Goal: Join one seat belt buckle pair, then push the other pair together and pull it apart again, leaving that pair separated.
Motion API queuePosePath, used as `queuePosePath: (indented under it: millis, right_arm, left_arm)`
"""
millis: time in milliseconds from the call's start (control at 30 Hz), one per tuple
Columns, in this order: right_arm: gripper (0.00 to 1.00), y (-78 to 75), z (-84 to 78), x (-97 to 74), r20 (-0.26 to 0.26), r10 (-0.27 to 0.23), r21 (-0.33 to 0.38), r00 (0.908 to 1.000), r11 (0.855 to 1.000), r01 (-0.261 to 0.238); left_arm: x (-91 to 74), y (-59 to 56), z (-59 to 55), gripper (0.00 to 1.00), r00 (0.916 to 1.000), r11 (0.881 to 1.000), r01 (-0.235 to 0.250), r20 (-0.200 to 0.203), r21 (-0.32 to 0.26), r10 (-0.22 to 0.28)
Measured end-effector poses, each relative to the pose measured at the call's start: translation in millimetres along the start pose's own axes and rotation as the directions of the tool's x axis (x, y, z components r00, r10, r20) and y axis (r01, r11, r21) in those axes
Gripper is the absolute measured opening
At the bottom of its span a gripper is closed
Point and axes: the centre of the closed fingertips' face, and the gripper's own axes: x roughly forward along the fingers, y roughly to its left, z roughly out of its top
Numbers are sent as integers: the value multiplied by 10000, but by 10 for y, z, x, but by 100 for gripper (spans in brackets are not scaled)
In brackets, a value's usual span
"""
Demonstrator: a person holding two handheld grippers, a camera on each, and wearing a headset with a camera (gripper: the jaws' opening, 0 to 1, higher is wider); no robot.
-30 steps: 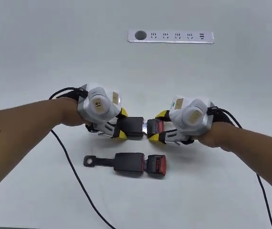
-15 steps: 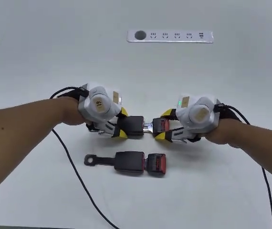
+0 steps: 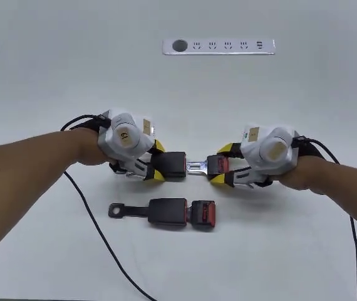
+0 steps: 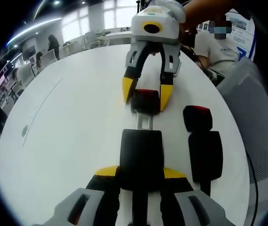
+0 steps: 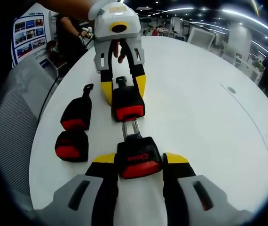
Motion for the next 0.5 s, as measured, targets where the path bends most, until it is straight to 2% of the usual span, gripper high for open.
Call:
queuePosePath:
  millis: [500]
  right_arm:
    - [36, -29, -162, -148, 53, -70, 99, 10000, 9999, 70]
  left_arm:
    - [0, 8, -7, 33, 10000, 10000, -11, 72, -22, 11]
